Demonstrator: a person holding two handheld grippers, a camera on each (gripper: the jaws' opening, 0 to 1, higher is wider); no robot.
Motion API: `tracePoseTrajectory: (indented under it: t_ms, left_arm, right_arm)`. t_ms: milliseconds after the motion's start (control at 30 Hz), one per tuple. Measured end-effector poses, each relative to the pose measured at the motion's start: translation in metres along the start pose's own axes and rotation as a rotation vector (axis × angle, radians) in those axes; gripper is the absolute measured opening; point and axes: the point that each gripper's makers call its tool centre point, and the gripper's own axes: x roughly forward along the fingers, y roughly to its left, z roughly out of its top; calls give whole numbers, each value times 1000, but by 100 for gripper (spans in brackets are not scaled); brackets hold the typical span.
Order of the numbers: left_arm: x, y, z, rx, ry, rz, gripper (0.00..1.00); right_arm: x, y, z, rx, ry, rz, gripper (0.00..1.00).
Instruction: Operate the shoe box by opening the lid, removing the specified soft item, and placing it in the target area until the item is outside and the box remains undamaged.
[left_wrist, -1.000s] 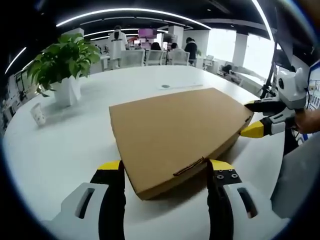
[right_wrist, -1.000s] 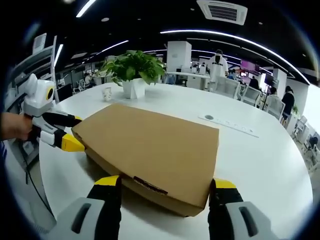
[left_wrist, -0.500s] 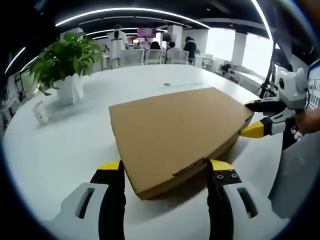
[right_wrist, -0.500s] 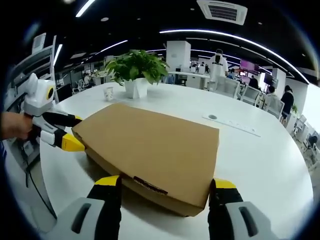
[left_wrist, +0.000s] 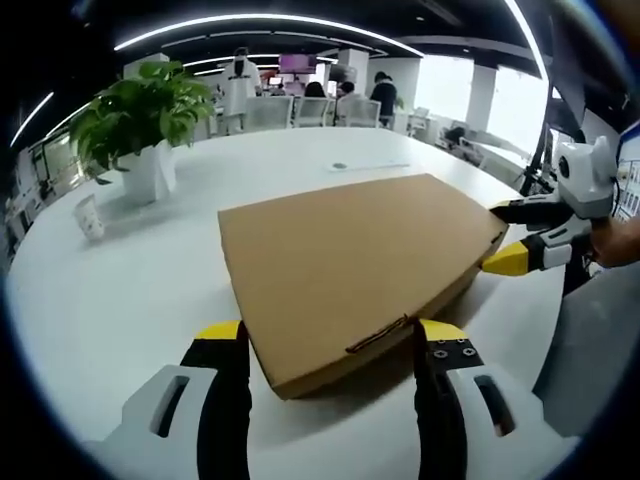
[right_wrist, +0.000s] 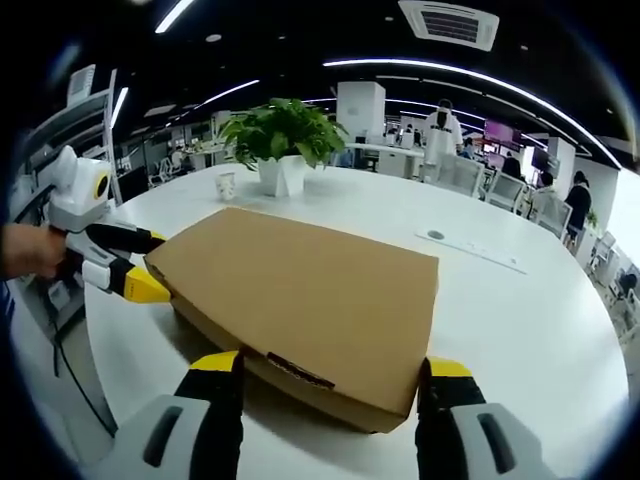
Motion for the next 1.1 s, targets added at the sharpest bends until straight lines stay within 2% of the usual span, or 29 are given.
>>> tracePoseTrajectory:
  t_ms: [300,1100]
  left_arm:
    - [-4,5,-3,3,1,-4,65]
    - [-6,4,-1,-7,-6,6,66]
  right_arm:
    - [-2,7,0,11,-5,6,67]
    - [-7,6,6,30,-35,28,66]
